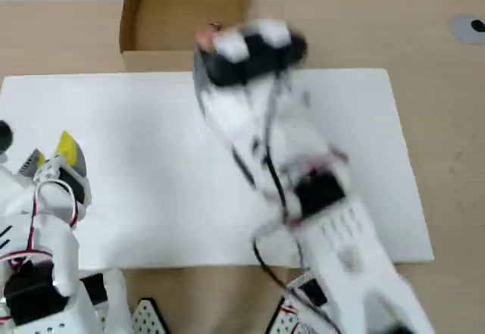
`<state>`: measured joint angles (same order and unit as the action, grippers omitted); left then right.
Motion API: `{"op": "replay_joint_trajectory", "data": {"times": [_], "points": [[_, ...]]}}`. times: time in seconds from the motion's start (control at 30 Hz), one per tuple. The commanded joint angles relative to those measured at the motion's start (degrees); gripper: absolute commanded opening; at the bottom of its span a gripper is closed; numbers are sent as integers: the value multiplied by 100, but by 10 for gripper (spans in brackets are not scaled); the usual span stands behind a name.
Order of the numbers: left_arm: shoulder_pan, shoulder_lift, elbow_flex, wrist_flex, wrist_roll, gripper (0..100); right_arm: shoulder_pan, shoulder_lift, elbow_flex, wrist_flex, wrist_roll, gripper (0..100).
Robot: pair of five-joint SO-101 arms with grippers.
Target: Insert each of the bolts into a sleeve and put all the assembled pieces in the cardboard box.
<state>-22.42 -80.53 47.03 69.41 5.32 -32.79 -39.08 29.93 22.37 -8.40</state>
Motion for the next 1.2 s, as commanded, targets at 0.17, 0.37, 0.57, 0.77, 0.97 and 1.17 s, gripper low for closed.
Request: {"op": "replay_joint_trajectory", "data": {"times": [0.17, 0.37, 0.57, 0.77, 0.97, 1.17], "points": [[-79, 13, 53, -132, -1125, 7, 673, 3767, -4330, -70, 167, 9], [-79, 13, 299, -132, -1556, 8, 1103, 6149, -6299, -79, 167, 9], [18, 13, 536, -132, -1574, 8, 1244, 7908, -7934, -26, 167, 9], [501, 13, 686, -88, -1574, 8, 1165, 9156, -8963, -35, 466, 9], [1011, 13, 686, -79, -1574, 9, 1174, 9938, -9508, 97, 651, 9], [1345, 13, 677, 176, -1574, 9, 1147, 10097, -9807, 615, 633, 9]]}}
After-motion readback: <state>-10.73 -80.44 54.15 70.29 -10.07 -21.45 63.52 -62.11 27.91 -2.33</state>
